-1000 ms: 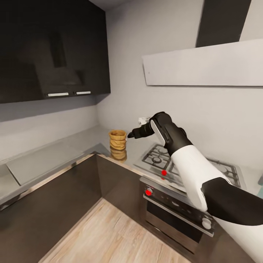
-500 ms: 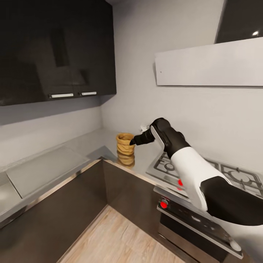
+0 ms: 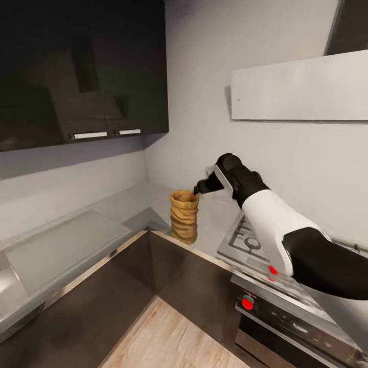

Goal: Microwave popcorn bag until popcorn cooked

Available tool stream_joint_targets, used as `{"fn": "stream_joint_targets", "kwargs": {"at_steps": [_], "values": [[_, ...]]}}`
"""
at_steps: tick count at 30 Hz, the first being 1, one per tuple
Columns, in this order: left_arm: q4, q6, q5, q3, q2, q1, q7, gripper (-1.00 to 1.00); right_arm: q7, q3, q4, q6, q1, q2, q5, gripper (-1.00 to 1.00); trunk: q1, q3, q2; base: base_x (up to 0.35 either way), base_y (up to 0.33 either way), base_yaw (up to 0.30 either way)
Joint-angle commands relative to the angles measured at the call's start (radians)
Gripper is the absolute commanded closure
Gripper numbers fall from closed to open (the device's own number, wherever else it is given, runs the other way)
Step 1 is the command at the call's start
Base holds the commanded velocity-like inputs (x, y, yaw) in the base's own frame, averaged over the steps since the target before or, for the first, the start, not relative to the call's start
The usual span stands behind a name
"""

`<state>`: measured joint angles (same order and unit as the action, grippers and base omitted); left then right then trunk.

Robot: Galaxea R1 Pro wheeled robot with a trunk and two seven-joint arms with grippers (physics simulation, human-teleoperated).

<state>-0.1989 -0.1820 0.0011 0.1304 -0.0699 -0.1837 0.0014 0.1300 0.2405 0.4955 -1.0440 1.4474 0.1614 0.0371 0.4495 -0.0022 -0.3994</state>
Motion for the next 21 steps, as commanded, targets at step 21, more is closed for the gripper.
{"fn": "stream_joint_targets", "kwargs": {"at_steps": [21], "values": [[0.001, -0.003, -0.003, 0.002, -0.001, 0.0, 0.0, -1.0, 0.089, 0.013, -0.221, -0.003, 0.09, -0.028, -0.003, -1.0, 0.0, -0.001, -0.001, 0.297, 0.003, 0.0]]}}
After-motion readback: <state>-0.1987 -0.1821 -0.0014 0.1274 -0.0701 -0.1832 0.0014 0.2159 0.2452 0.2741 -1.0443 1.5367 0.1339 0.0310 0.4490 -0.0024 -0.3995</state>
